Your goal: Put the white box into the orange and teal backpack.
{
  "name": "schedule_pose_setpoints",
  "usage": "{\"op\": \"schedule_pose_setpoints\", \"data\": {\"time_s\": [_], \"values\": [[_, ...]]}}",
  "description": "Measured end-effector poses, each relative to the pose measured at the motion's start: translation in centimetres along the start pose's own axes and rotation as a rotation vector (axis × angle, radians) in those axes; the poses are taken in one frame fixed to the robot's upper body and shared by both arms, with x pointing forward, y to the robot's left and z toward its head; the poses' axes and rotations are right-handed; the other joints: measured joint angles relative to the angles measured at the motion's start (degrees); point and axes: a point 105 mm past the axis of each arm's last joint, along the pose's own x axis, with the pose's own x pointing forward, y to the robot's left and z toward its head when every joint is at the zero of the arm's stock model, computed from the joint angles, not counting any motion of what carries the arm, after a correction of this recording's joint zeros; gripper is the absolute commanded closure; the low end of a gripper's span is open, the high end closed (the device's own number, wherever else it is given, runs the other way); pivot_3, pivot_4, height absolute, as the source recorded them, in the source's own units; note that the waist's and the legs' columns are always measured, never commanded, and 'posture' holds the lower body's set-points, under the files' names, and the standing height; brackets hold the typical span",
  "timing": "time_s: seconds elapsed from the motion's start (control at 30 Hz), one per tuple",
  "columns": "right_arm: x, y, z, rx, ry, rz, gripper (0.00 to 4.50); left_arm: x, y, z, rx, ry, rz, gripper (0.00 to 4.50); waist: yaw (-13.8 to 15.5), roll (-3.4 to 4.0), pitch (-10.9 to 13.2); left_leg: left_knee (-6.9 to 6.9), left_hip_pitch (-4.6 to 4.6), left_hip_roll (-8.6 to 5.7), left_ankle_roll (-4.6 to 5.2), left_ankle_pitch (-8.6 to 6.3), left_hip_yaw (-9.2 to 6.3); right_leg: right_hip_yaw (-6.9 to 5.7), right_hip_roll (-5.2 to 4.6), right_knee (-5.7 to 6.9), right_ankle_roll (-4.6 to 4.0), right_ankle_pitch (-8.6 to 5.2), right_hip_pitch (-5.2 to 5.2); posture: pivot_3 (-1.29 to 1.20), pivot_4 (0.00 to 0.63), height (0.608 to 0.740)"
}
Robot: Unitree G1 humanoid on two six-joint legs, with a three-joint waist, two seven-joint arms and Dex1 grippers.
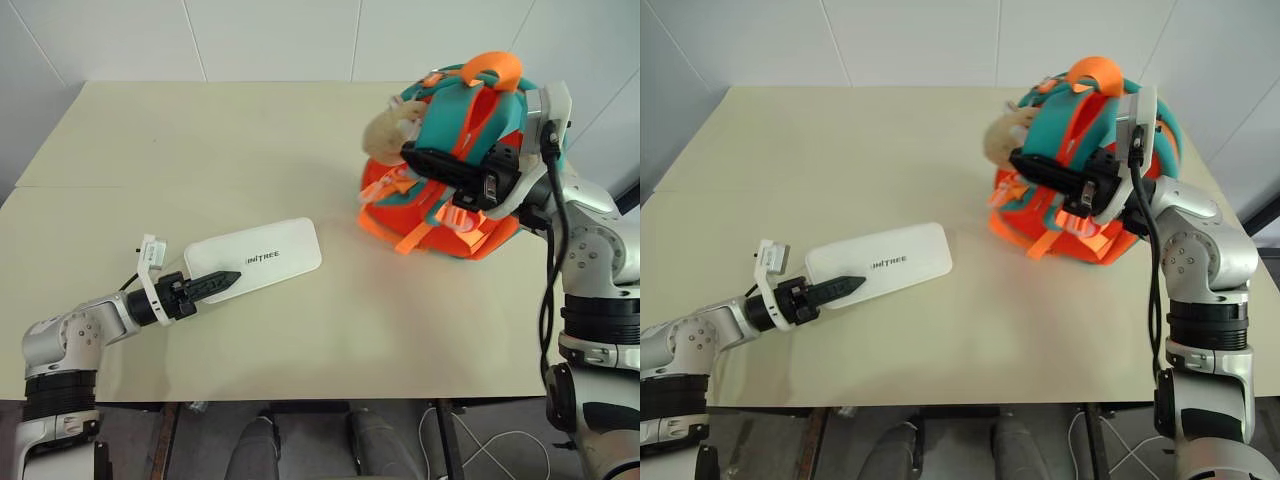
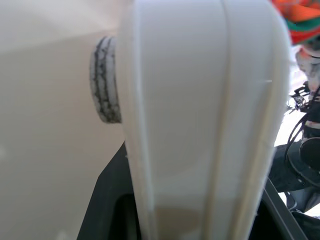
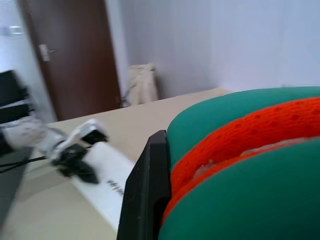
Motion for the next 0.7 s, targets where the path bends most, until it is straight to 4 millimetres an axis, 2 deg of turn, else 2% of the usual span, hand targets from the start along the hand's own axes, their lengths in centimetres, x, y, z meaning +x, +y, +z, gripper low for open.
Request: {"op": "schedule_pose_setpoints", "data": {"time_s": [0.13, 0.27, 0.33, 0.7], "values": [[-0.7, 2.5, -2.0, 0.1, 0.121, 0.089, 4.47, -0.1, -0.4, 0.9, 0.089, -0.054, 0.01, 3.14, 1.1, -0.01, 0.0, -0.02, -0.12, -0.05, -0.01, -0.01, 0.01, 0.0, -0.09, -0.21, 0.01, 0.0, -0.02, 0.0, 0.15, 0.74], [-2.4, 5.1, -3.7, 0.209, 0.22, 0.172, 4.47, -0.5, -2.6, 2.1, 0.172, -0.106, -0.034, 3.14, 1.71, -0.03, 0.0, -0.04, -0.22, -0.05, -0.02, -0.12, 0.02, -0.01, -0.1, -0.37, 0.05, -0.05, -0.03, 0.0, 0.15, 0.74], [-3.0, 5.7, -4.4, 0.259, 0.243, 0.196, 4.47, -0.8, -3.3, 2.2, 0.184, -0.122, -0.053, 3.14, 1.81, -0.03, 0.01, -0.04, -0.22, -0.05, -0.01, -0.13, 0.04, -0.01, -0.1, -0.37, 0.06, -0.07, -0.03, 0.0, 0.15, 0.74], [-5.2, 6.8, -4.1, 0.312, 0.348, 0.262, 4.47, -2.1, -4.7, 3.6, 0.245, -0.188, -0.044, 3.14, 1.78, -0.05, 0.02, 0.03, -0.2, -0.05, -0.01, -0.14, 0.05, 0.0, -0.07, -0.33, 0.03, -0.09, -0.03, 0.0, 0.15, 0.74]]}}
